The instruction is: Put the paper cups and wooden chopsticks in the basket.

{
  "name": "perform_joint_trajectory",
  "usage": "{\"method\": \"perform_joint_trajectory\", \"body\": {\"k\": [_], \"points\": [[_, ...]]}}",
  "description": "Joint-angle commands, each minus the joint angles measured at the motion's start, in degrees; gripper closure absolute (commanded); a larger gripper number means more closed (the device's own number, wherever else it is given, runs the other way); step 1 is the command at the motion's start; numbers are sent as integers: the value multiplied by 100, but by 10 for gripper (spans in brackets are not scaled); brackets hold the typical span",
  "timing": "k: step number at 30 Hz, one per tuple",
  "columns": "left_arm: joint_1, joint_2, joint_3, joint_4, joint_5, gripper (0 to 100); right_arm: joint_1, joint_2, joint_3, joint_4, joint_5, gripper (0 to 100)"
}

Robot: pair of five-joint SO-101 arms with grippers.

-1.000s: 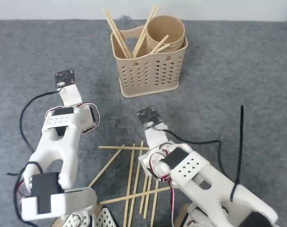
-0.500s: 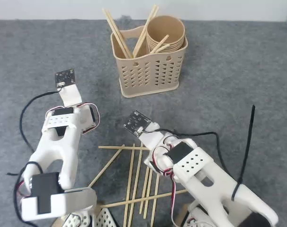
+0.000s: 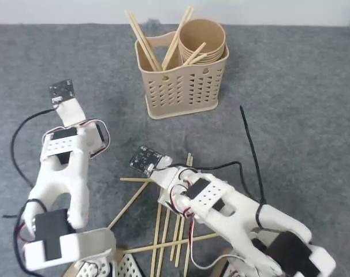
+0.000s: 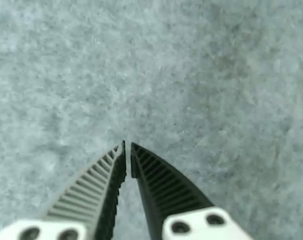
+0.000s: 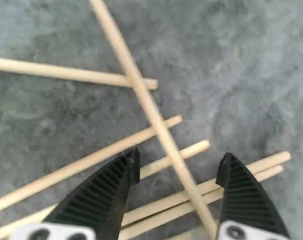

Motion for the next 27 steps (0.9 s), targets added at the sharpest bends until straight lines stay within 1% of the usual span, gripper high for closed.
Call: {"method": "perform_joint_trajectory", "body": {"k": [1,4,6,11,13,17,19,21,23,24,26,27], "points": [[-35,-26,-207,-123,26,987,-13,-22,-527,-66,176,708],[-35,-26,-207,-123,18,987,-66,57,-888,180,510,708],[-35,-26,-207,-123,18,987,-22,110,-1002,207,589,709],[-26,-26,-207,-132,18,987,374,673,-1029,145,905,710],[-18,-18,-207,-132,18,987,418,884,-1029,145,1029,710],[-18,-18,-207,-132,9,987,400,1068,-1125,189,1055,716],[-18,-18,-207,-132,9,987,426,1095,-1187,180,1055,761],[-18,-18,-207,-132,9,987,435,1095,-1187,154,1029,861],[-18,-18,-198,-132,9,987,435,1086,-1178,189,1002,984],[-18,-18,-198,-132,9,987,453,1059,-1169,198,923,997],[-18,-18,-198,-132,9,987,620,998,-1160,207,484,954],[-18,-18,-198,-132,9,987,681,919,-1160,207,299,964]]}}
